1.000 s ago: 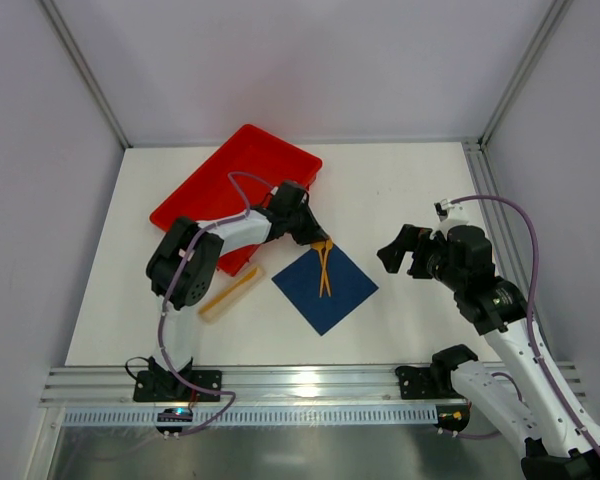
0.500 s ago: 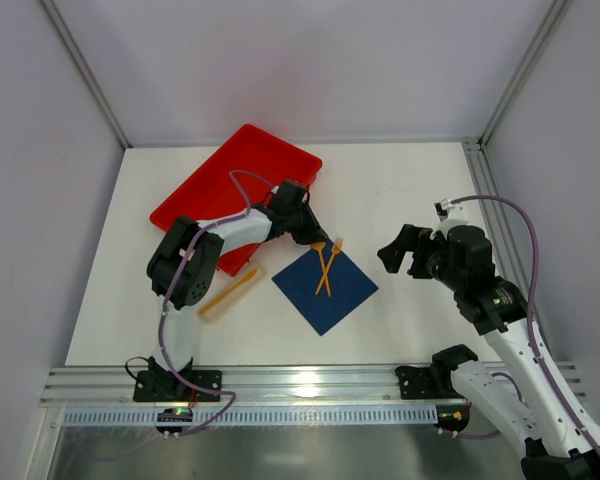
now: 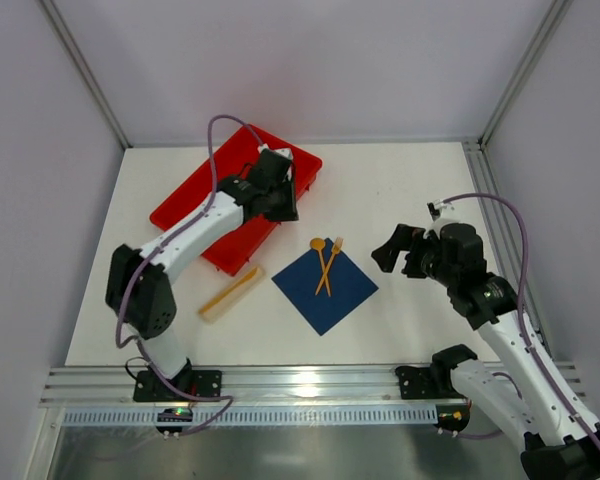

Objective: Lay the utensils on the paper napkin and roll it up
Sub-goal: Place the utensils on the napkin, then pick up the utensils from the container.

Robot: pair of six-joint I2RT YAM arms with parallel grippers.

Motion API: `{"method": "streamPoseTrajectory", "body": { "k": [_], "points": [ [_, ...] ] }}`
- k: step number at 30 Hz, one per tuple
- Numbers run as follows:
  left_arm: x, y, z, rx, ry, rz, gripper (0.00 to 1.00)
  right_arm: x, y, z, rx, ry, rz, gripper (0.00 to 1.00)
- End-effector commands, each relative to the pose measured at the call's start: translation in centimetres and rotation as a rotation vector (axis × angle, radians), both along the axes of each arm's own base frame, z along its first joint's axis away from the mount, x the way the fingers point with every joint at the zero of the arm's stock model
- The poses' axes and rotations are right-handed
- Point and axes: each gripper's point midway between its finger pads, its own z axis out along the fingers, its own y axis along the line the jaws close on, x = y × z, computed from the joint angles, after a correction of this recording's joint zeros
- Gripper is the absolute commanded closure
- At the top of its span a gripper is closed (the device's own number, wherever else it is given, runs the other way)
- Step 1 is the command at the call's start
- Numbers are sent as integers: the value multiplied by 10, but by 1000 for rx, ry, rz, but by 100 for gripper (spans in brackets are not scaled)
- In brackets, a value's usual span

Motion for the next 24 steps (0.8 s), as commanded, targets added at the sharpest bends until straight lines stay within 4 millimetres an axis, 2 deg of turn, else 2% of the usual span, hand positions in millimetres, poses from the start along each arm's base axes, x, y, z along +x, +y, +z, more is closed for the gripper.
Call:
{"method": "streamPoseTrajectory", "body": {
  "k": [1, 2, 4, 5, 9, 10, 12, 14, 17, 24],
  "points": [
    [-42, 85, 10, 362, -27, -92, 73, 9, 14, -4, 95, -13, 10, 0],
    [-47, 95, 8, 395, -25, -95, 73, 10, 19, -8, 119, -3, 19, 1],
    [-58, 107, 1, 438, -9, -124, 73, 16, 29, -18, 168, 32, 28, 7],
    [-67, 113, -5, 451, 7, -132, 74, 23, 33, -26, 185, 46, 21, 17],
    [-85, 125, -26, 482, 68, -147, 78, 38, 37, -43, 197, 65, 4, 40],
    [-89, 128, -29, 492, 79, -149, 79, 42, 39, -56, 186, 100, -1, 42],
    [-95, 134, -39, 513, 103, -164, 80, 48, 41, -66, 181, 120, -4, 51],
    [-100, 139, -45, 533, 126, -172, 80, 49, 44, -84, 170, 173, 7, 53],
    [-105, 146, -54, 569, 154, -191, 81, 49, 47, -95, 170, 195, 22, 54],
    [-116, 154, -87, 618, 230, -240, 80, 46, 45, -94, 143, 180, 43, 54]
  ]
}}
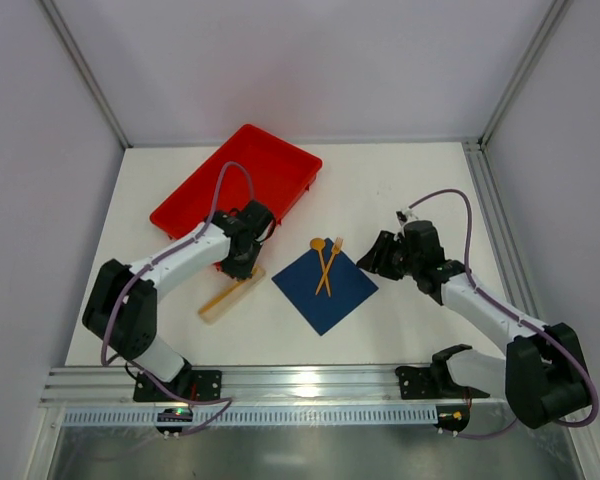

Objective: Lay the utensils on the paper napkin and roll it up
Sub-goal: Pick up the utensils from the container.

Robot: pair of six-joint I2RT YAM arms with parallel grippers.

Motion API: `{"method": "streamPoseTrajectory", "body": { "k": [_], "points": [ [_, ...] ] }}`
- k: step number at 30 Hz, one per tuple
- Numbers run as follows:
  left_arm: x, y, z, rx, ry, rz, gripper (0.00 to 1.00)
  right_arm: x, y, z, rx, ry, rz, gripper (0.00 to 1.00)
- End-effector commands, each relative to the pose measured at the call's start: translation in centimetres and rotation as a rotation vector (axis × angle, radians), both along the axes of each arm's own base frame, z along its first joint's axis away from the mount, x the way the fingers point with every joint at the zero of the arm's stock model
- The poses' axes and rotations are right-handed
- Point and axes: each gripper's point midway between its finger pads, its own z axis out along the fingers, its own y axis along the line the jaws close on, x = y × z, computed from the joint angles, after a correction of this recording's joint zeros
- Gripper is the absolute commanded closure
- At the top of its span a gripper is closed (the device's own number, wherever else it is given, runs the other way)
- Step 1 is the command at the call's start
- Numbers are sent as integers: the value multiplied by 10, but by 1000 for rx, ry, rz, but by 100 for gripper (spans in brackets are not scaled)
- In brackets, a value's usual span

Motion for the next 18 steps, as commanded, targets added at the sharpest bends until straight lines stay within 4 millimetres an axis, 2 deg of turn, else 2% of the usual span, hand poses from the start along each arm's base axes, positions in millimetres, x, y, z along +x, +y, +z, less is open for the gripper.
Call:
{"method": "streamPoseTrajectory", "body": {
  "k": [1, 9, 18],
  "points": [
    [-7, 9, -21, 47, 46, -32, 80, 11, 3, 23, 13, -100, 21, 54],
    [-12, 4, -36, 23, 88, -44, 79, 13, -3, 37, -5, -141, 25, 53],
    [-25, -10, -49, -14, 179, -46, 77, 11, -8, 37, -7, -145, 16, 53]
  ]
}}
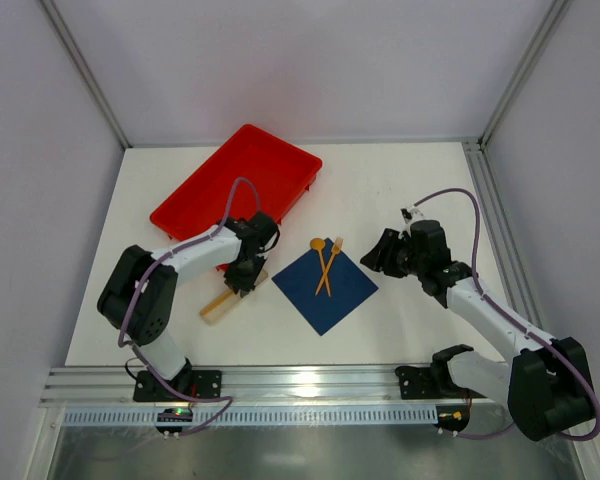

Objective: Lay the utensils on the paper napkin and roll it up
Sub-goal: Pick up the utensils from the container.

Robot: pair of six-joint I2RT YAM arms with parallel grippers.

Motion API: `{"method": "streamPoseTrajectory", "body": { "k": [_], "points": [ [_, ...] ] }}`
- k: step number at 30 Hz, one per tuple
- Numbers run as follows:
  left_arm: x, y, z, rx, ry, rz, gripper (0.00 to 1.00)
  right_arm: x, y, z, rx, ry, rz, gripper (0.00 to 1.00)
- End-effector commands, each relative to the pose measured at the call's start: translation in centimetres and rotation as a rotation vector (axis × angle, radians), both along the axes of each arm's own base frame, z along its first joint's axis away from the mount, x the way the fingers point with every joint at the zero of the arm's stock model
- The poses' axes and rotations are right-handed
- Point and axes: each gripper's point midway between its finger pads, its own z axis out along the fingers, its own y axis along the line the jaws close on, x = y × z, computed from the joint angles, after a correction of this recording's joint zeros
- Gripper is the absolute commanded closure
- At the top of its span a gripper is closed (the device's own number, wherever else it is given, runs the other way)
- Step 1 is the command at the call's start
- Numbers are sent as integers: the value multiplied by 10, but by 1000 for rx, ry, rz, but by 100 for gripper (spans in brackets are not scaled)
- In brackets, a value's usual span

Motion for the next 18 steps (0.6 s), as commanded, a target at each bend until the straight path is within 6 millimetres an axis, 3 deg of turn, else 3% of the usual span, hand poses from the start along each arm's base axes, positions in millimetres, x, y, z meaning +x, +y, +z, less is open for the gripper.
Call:
{"method": "streamPoseTrajectory", "body": {
  "k": [1, 7, 13, 18],
  "points": [
    [1, -12, 4, -53, -1, -3, 77, 9, 0, 22, 10, -75, 4, 53],
    [0, -20, 13, -113, -11, -14, 77, 9, -1, 23, 12, -81, 1, 53],
    [9, 2, 13, 11, -44, -29, 78, 8, -3, 22, 13, -82, -2, 53],
    [12, 3, 6, 31, -37, -47, 77, 8, -5, 26, 10, -95, -3, 53]
  ]
}}
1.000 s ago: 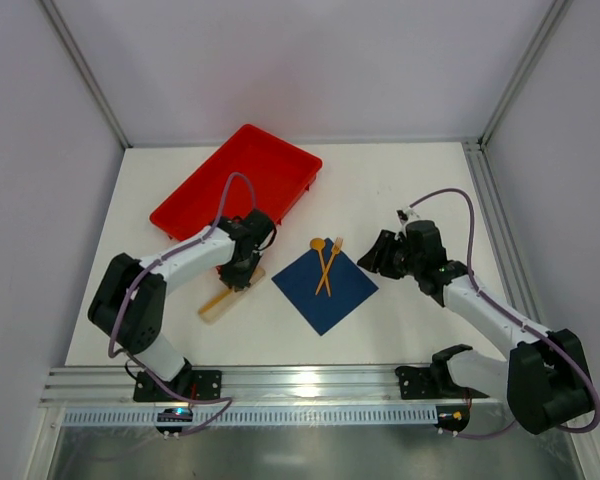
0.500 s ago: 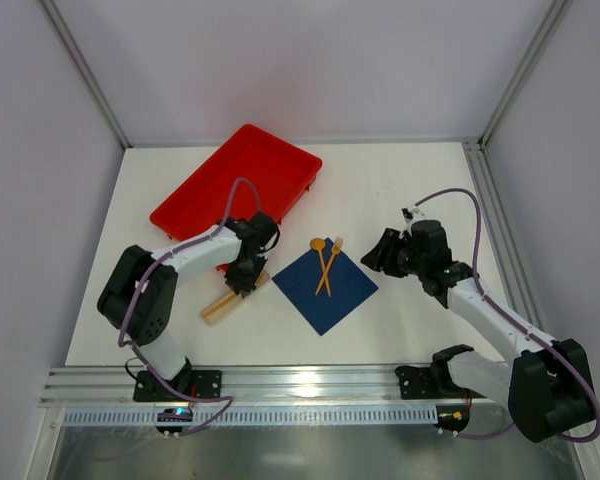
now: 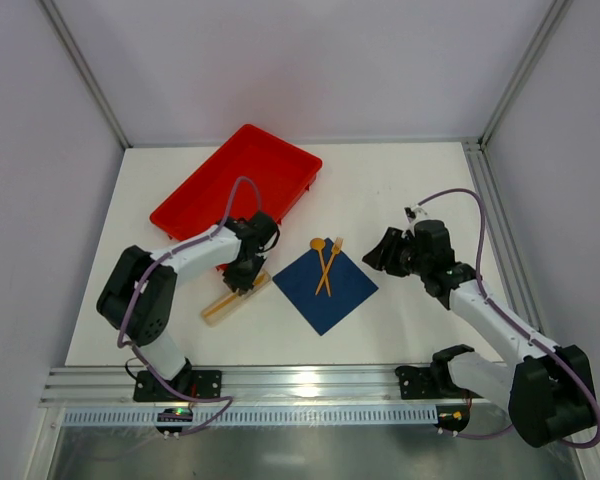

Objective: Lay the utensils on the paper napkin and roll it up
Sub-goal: Pick up the utensils from the container.

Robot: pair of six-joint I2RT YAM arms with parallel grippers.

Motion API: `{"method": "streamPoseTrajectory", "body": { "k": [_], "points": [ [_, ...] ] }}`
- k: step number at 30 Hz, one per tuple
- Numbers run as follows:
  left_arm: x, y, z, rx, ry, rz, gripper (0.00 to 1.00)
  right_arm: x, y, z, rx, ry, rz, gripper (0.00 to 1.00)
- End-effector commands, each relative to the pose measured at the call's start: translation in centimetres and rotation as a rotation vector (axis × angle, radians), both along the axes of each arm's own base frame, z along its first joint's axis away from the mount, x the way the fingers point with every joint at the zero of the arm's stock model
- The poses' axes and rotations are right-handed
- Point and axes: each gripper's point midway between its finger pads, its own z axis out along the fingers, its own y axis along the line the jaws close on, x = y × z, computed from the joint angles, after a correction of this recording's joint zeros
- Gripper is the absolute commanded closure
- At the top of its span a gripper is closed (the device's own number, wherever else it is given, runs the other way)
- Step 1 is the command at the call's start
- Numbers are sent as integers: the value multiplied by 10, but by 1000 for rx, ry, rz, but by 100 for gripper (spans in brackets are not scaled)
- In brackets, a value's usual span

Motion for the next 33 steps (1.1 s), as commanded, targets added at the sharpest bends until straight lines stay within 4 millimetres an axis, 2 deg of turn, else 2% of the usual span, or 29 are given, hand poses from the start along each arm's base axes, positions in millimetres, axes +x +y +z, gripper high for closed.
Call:
{"method": "streamPoseTrajectory", "body": {
  "k": [1, 23, 29, 33],
  "points": [
    [12, 0, 3, 16, -32, -24, 77, 7, -1, 19, 5, -74, 7, 53],
    [6, -2, -17, 45, 70, -44, 72, 5, -5, 17, 3, -78, 0, 53],
    [2, -7, -21, 30, 104, -47, 74, 5, -6, 17, 0, -78, -1, 52],
    [1, -7, -23, 30, 115, -42, 82, 5, -6, 17, 1, -77, -2, 53]
  ]
}}
